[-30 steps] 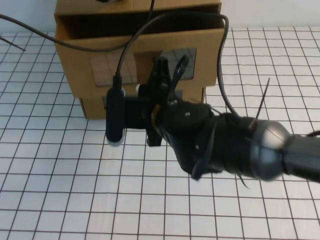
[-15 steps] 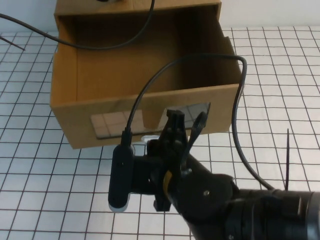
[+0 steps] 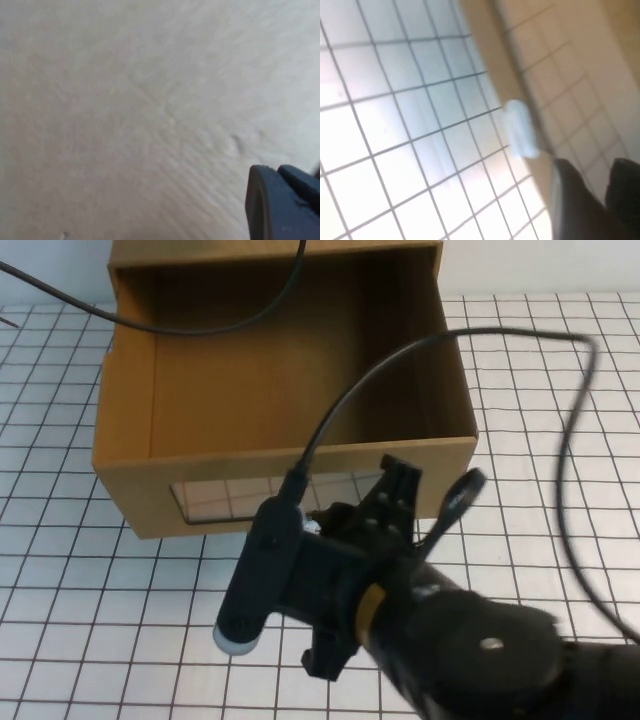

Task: Open the shoe box
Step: 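Pull the top drawer of the cardboard box fully open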

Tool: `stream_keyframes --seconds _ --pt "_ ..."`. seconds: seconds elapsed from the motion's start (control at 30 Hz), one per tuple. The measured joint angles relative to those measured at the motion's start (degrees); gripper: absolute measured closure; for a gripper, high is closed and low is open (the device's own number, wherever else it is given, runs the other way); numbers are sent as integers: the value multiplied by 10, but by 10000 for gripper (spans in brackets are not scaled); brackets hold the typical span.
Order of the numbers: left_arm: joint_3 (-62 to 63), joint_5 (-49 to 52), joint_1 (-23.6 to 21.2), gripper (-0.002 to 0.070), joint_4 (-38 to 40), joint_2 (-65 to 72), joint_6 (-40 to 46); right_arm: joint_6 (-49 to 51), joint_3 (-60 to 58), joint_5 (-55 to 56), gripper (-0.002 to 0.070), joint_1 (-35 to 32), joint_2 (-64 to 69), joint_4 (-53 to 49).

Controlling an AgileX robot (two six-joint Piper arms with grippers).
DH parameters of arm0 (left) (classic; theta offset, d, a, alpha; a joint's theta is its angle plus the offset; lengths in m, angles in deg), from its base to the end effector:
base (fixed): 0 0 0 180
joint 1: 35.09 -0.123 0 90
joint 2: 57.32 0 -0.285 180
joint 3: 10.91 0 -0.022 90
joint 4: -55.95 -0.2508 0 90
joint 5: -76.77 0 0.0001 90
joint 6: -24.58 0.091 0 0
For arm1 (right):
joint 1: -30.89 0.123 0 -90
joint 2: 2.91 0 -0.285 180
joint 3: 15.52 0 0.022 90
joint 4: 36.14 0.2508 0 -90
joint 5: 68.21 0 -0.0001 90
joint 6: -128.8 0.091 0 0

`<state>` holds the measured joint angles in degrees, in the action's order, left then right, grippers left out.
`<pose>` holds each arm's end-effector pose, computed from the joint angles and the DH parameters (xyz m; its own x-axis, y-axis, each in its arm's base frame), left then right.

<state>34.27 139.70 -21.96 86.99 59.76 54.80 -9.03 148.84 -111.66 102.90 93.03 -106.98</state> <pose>0.4016 -0.1366 0.4224 -0.4799 0.3466 -0.8060 0.6853 0.7217 -0.0977 0.1565 0.2905 0.2913 0.0354 -0.8233 -0.5664 -0.5980 0.4367 -0.6721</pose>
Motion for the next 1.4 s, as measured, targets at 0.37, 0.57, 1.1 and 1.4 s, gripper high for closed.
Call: stream_keyframes --seconds 0.37,0.57,1.1,1.4 --pt "-12 26 0 677 -4 -111 26 28 0 -128 683 -42 -159 63" --pt "-150 -45 0 677 -5 -224 52 1 0 -151 687 -197 -236 168" --pt "-743 -351 0 677 1 -708 102 -192 -120 -58 689 -427 -462 531" --pt "-956 -413 0 677 4 -960 96 -152 -300 99 689 -429 -650 546"
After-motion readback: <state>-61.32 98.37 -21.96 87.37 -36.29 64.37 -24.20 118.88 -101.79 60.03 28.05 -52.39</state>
